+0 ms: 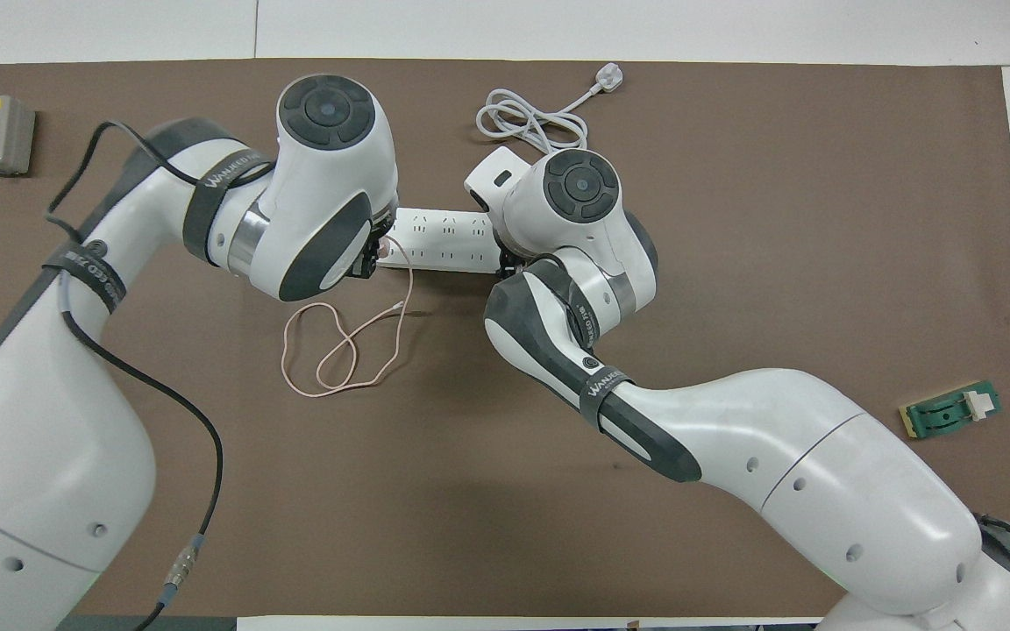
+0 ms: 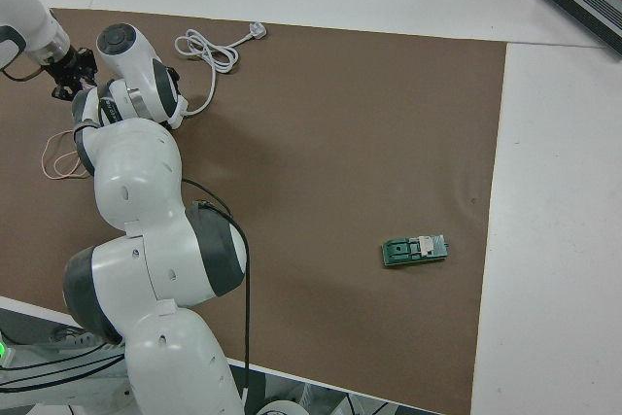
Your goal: Unplug charger and place it aside
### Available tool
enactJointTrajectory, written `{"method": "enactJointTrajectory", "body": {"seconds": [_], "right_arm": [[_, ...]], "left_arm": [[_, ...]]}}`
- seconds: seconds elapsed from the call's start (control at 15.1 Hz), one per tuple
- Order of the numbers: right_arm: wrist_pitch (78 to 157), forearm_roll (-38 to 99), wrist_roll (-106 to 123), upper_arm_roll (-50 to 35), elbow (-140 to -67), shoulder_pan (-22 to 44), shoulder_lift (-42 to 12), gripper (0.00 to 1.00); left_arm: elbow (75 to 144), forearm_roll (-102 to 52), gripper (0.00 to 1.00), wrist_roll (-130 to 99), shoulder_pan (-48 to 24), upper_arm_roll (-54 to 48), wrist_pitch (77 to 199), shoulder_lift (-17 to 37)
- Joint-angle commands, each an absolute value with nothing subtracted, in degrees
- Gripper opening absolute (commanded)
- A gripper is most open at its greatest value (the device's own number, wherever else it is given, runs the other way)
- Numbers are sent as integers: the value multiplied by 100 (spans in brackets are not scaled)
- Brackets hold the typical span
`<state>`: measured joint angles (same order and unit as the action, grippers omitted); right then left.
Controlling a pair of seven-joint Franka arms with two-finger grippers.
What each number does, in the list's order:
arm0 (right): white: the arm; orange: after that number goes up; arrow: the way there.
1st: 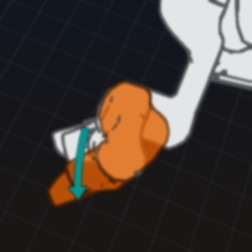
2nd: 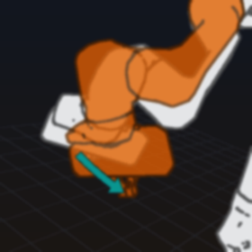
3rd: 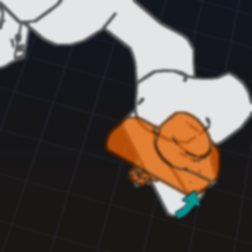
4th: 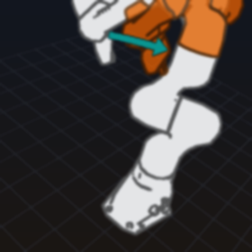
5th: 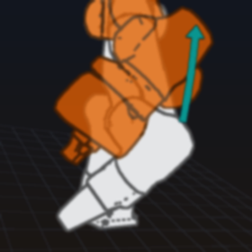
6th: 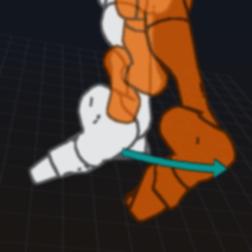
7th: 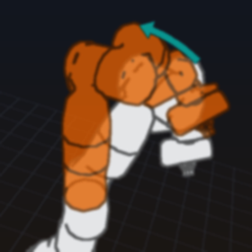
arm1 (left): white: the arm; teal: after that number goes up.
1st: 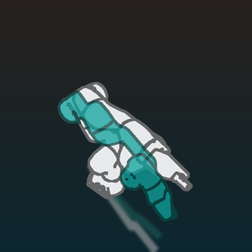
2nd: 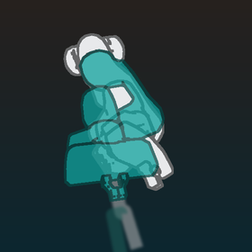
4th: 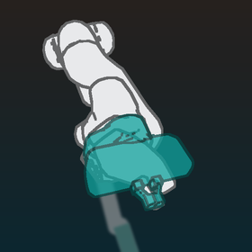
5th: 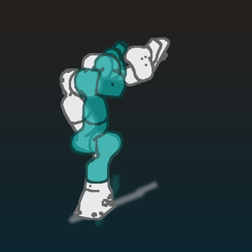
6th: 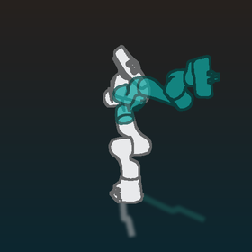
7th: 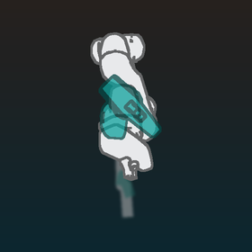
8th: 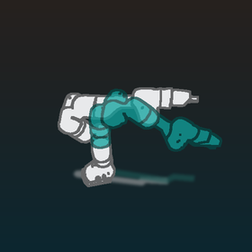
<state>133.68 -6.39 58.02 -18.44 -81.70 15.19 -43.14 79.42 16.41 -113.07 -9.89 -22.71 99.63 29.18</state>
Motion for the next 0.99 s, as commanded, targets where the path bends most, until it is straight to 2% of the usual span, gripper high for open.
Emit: {"method": "enactJointTrajectory", "body": {"seconds": [0.0, 0.13, 0.46, 0.53, 0.6, 0.66, 0.93], "right_arm": [[13579, -773, 5730, -1934, -8104, 1494, -4447, 29], [13562, -765, 5730, -1934, -8095, 1494, -4438, 29], [13351, -738, 5730, -1951, -8077, 1477, -4403, 30], [13333, -730, 5730, -1951, -8077, 1468, -4395, 44], [13333, -729, 5722, -1951, -8077, 1476, -4395, 87], [13324, -729, 5722, -1951, -8077, 1477, -4377, 100], [13246, -729, 5722, -1951, -8077, 1468, -4254, 100]], "left_arm": [[6457, 1224, 0, -10795, -993, -2347, 8231, 2506], [6004, 1187, 0, -10600, -984, -2347, 7893, 2391], [6020, 1187, 0, -8978, -642, -2320, 7752, 2224], [6029, 1204, 0, -8460, -555, -2312, 7708, 2171], [6029, 1213, 0, -7820, -415, -2312, 7612, 2145], [6029, 1213, 0, -7083, -283, -2294, 7550, 2101], [6056, 1204, 0, -4682, 297, -2312, 7637, 1995]]}}
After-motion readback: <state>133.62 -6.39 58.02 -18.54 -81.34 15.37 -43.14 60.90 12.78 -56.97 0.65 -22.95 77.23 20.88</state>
